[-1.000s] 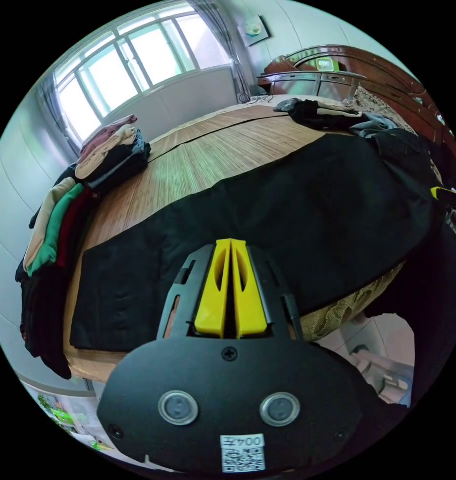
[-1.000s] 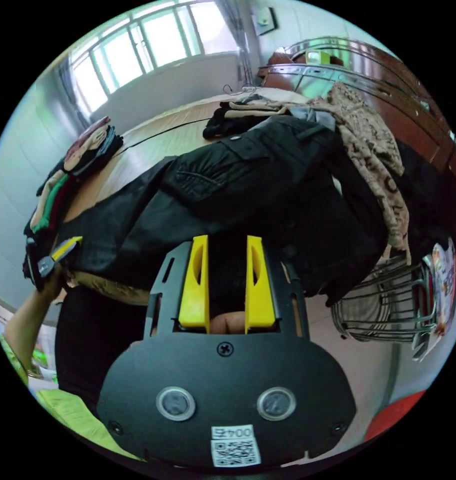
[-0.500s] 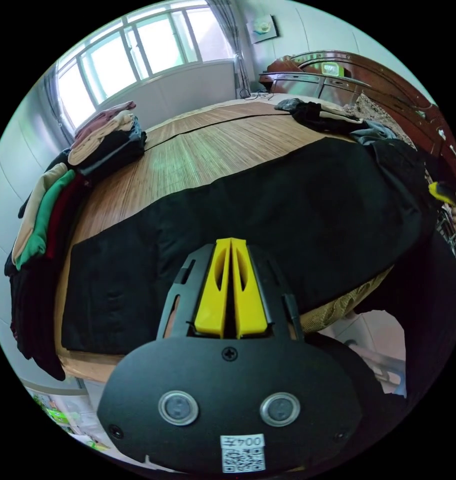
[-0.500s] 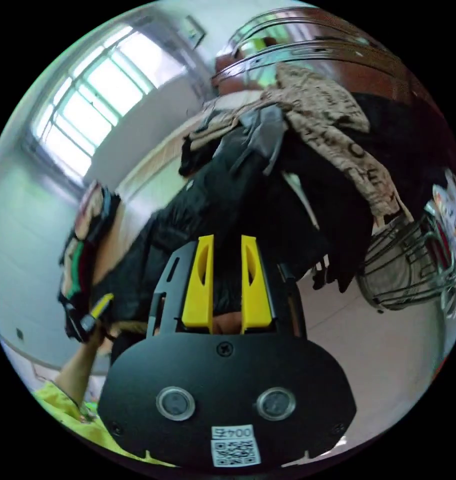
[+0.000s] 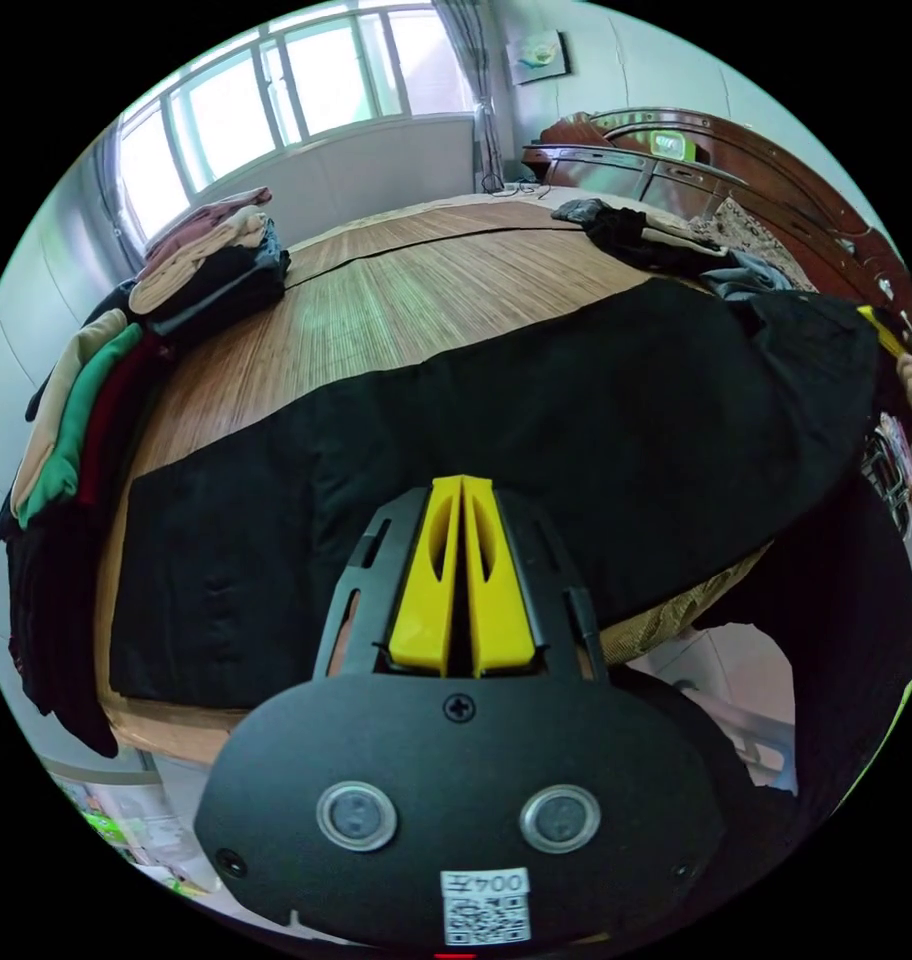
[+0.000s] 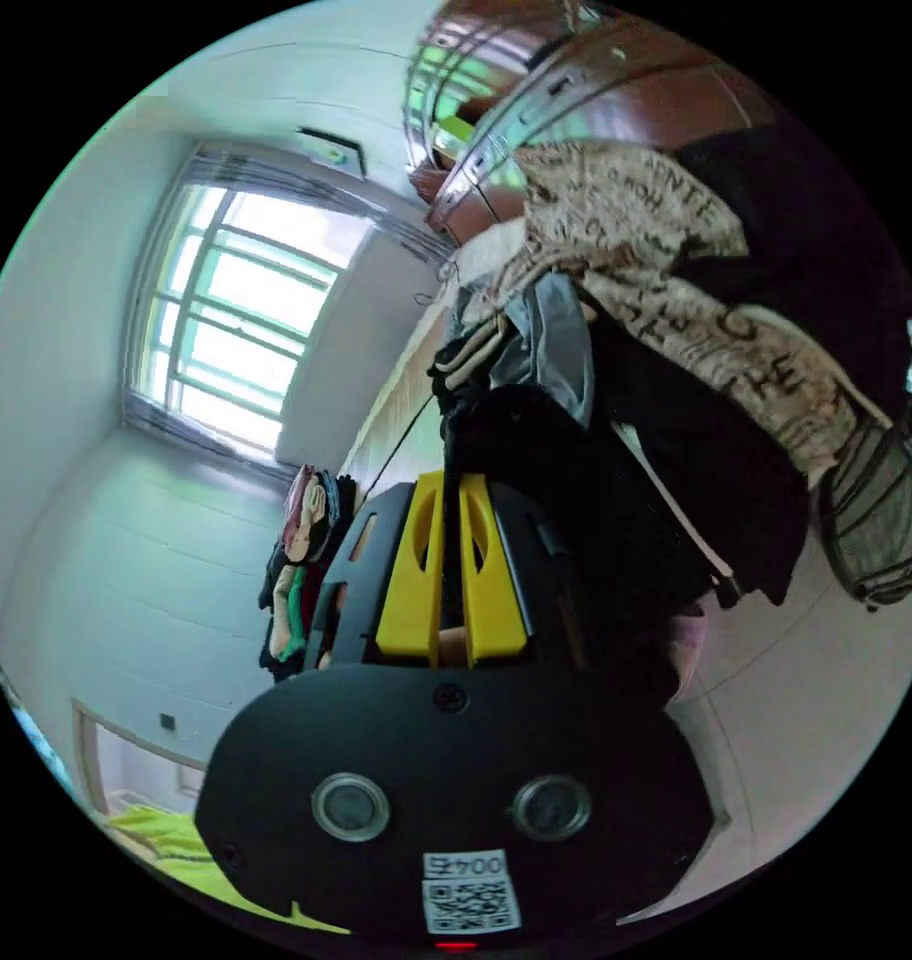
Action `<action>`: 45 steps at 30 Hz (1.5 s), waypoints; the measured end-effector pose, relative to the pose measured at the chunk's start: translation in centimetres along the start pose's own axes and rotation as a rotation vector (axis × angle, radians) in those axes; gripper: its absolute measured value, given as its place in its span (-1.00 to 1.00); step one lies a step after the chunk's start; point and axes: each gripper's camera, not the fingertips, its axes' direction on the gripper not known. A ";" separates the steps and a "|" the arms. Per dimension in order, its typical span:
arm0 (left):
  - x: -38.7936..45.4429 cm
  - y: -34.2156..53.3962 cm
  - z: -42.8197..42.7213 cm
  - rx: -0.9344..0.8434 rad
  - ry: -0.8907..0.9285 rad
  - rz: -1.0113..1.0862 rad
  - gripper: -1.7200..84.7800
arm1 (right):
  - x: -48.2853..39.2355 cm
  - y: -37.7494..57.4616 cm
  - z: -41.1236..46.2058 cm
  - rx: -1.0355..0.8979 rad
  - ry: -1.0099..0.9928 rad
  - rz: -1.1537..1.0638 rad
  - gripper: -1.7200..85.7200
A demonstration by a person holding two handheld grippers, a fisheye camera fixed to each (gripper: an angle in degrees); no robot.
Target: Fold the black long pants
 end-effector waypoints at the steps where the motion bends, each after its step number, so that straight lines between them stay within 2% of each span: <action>1: -0.8 0.1 -0.1 0.002 0.003 -0.002 -0.95 | 0.2 1.2 -1.1 0.015 0.005 -0.016 -0.89; 4: -2.8 0.6 -0.3 0.013 0.005 -0.009 -0.95 | 5.1 7.4 -3.5 -0.025 0.058 0.032 -0.88; 7: -4.8 0.8 -0.7 0.015 0.009 -0.011 -0.95 | 12.7 11.4 -2.1 -0.204 0.017 0.163 -0.85; 10: -6.5 0.6 -1.0 0.002 -0.001 -0.001 -0.95 | 15.0 12.2 -3.9 -0.152 0.032 0.157 -0.80; 15: -9.2 0.8 -1.6 0.005 -0.007 -0.019 -0.95 | 12.1 5.3 -6.3 -0.029 0.109 -0.142 -0.69; 18: -10.8 0.8 -2.1 0.003 -0.011 -0.019 -0.95 | 11.4 0.3 -4.0 -0.086 0.126 -0.256 -0.64; 29: -16.6 0.6 -3.4 -0.015 -0.025 -0.026 -0.95 | 12.3 -7.9 7.3 -0.266 0.074 -0.342 -0.59; 34: -18.9 0.7 -3.8 -0.016 -0.020 -0.025 -0.95 | 12.6 -7.6 10.3 -0.389 -0.017 -0.337 -0.69; 36: -19.7 0.9 -3.9 -0.013 -0.017 -0.029 -0.95 | 11.6 -7.1 10.2 -0.403 -0.019 -0.353 -0.85; 37: -20.2 1.0 -3.9 -0.010 -0.017 -0.032 -0.95 | 11.0 -7.1 9.9 -0.403 -0.022 -0.364 -0.87; 40: -21.2 1.3 -4.0 -0.011 -0.029 -0.021 -0.95 | 3.9 -5.9 7.2 -0.287 0.136 -0.519 -0.93; 42: -21.8 1.5 -4.0 -0.012 -0.032 -0.012 -0.95 | -3.0 -4.1 4.8 -0.161 0.359 -0.733 -0.96; 44: -22.5 1.9 -3.9 -0.002 -0.021 -0.013 -0.95 | -4.0 -4.5 5.4 -0.153 0.427 -0.735 -0.95; 45: -22.7 2.0 -3.9 0.002 -0.020 -0.017 -0.95 | -3.0 -5.6 6.9 -0.194 0.440 -0.658 -0.95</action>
